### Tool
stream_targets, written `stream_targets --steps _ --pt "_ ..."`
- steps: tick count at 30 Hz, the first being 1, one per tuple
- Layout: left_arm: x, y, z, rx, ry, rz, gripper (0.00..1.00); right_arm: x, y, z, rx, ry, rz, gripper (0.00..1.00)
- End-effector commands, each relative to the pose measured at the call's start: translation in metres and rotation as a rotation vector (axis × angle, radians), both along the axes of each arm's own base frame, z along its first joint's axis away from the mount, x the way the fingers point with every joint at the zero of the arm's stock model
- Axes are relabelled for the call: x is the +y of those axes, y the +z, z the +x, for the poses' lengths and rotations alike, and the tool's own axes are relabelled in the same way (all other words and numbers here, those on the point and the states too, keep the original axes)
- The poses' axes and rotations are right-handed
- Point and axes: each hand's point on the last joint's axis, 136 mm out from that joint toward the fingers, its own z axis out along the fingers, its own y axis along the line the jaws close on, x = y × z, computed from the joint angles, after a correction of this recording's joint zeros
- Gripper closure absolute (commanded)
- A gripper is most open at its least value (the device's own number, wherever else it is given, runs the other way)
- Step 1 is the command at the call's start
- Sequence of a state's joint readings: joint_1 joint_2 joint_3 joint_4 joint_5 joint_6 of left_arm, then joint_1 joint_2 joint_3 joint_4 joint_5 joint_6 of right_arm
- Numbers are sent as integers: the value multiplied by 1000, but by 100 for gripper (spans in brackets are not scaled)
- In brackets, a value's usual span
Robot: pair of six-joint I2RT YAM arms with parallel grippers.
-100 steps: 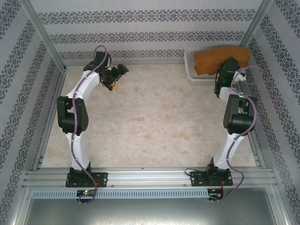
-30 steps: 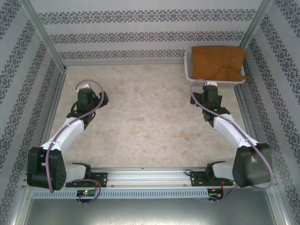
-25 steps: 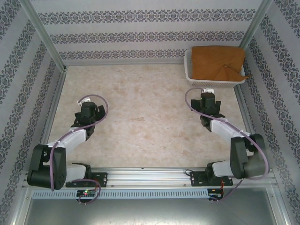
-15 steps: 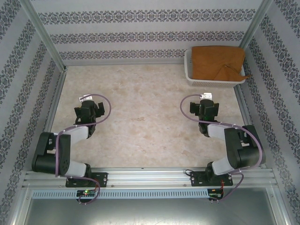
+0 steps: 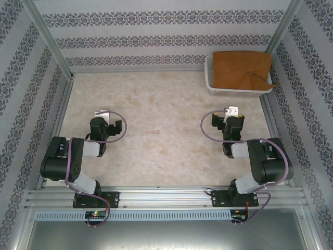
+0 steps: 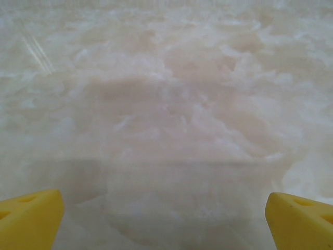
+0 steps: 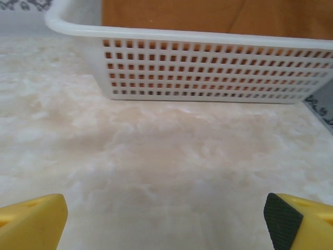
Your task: Roll up the long pants
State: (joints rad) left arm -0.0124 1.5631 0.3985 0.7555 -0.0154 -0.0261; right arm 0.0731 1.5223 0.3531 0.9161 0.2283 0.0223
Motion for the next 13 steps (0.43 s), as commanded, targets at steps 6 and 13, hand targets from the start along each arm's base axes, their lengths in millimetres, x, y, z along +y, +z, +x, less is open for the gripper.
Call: stream_targets --steps 6,13 --pt "0 23 13 -89 -24 4 0 4 12 7 -37 37 26 2" --pt "0 23 13 -89 -24 3 0 4 11 7 -31 54 43 2"
